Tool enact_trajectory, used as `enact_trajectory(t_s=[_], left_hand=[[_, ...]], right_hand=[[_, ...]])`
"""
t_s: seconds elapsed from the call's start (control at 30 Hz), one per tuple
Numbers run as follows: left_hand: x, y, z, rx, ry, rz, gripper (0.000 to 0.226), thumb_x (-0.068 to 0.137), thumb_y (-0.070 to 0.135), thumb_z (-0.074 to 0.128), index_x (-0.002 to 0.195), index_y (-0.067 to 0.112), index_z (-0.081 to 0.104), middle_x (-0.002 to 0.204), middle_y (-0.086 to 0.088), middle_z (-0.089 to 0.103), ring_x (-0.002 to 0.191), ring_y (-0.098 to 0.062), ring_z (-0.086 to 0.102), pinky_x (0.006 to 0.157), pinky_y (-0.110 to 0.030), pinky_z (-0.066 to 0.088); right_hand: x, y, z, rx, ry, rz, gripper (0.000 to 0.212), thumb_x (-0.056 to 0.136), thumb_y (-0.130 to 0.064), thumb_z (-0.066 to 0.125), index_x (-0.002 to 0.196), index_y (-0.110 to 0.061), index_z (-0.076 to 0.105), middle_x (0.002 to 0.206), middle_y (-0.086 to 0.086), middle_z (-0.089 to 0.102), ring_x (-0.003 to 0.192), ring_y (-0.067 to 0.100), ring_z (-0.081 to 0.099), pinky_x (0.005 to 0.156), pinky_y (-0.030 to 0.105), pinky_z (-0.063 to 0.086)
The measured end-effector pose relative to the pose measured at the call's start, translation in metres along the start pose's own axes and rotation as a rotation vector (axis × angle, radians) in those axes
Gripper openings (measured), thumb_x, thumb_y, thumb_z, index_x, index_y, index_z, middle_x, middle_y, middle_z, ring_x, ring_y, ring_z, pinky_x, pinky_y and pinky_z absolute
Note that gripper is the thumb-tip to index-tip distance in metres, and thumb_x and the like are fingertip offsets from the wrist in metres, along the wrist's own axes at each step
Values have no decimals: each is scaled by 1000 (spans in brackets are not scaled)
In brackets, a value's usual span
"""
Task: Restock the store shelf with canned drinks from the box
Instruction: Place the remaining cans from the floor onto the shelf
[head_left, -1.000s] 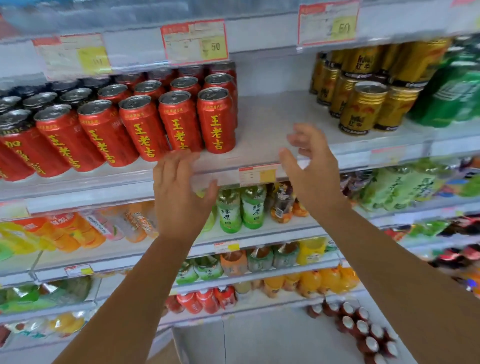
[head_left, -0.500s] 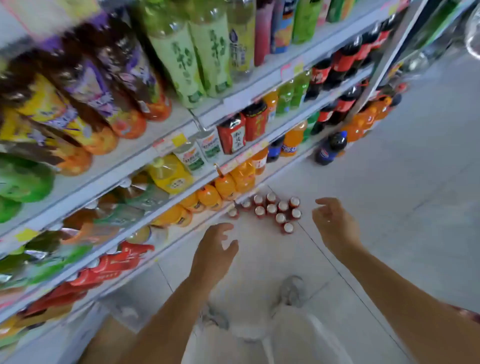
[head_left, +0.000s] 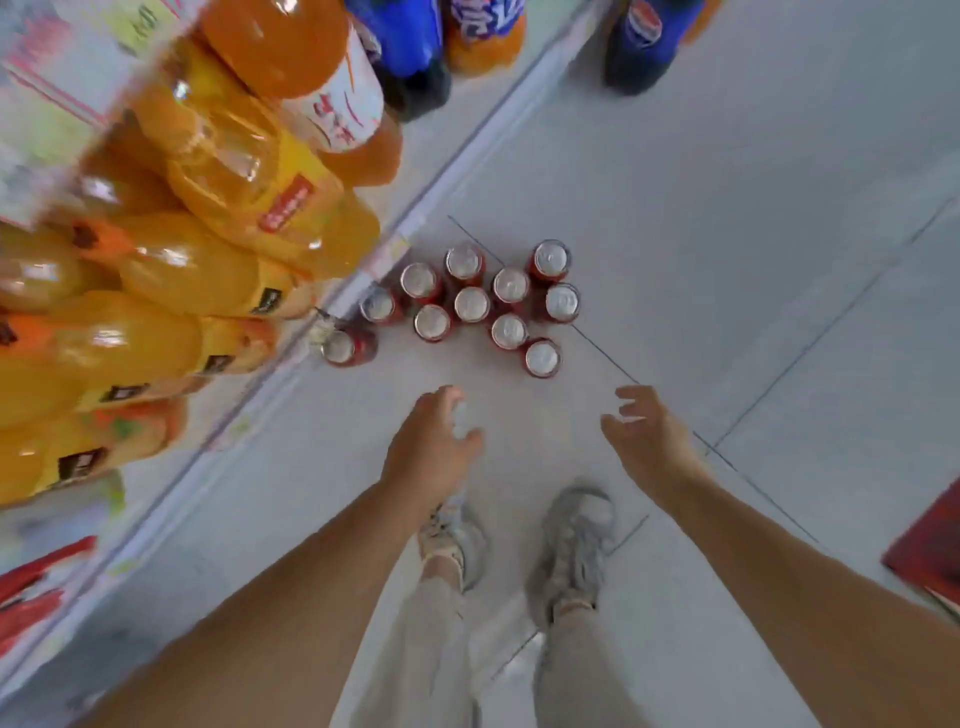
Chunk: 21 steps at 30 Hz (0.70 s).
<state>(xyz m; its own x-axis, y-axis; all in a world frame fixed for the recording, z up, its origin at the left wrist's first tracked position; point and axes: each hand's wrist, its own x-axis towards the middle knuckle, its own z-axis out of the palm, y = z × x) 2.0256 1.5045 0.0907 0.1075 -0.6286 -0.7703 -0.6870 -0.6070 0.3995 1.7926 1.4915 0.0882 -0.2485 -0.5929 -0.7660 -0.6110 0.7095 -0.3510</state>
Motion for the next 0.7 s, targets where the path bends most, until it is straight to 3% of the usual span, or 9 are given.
enact_trajectory(t_s=[0.07, 0.23, 0.37, 0.53, 0.7], left_hand=[[59, -10, 23, 42, -10, 22, 61, 84, 33, 68, 139, 25, 44, 134, 0, 50, 112, -18, 56, 95, -40, 48], [158, -9, 63, 139, 29, 247, 86, 80, 27, 74, 151, 30, 25, 148, -3, 42, 130, -23, 45, 101, -38, 42], [188, -8, 91, 196, 191, 306, 85, 80, 29, 74, 151, 31, 27, 140, -10, 42, 123, -28, 50, 88, -40, 48], [193, -14, 107, 294, 295, 282, 81, 81, 30, 76, 147, 35, 29, 134, -2, 39, 111, -27, 57, 72, -39, 48], [194, -17, 104, 226, 294, 286, 66, 74, 35, 81, 131, 30, 46, 129, 1, 47, 113, -23, 55, 70, -34, 42]], right_hand=[[45, 11, 34, -20, -23, 8, 43, 89, -32, 61, 130, -28, 48, 121, -3, 56, 99, 13, 54, 83, 32, 48], [124, 28, 92, 7, -13, -59, 78, 77, -39, 74, 142, -37, 31, 136, -4, 45, 114, 17, 53, 92, 43, 50], [158, 38, 123, 34, -35, -142, 94, 73, -35, 79, 147, -40, 21, 148, -8, 35, 128, 13, 45, 100, 35, 44], [166, 38, 139, 124, 15, -183, 82, 71, -29, 80, 140, -37, 35, 137, -11, 48, 122, 11, 50, 91, 25, 39], [164, 34, 129, 79, 63, -154, 64, 68, -31, 81, 123, -31, 46, 102, -16, 58, 93, 10, 56, 75, 24, 40]])
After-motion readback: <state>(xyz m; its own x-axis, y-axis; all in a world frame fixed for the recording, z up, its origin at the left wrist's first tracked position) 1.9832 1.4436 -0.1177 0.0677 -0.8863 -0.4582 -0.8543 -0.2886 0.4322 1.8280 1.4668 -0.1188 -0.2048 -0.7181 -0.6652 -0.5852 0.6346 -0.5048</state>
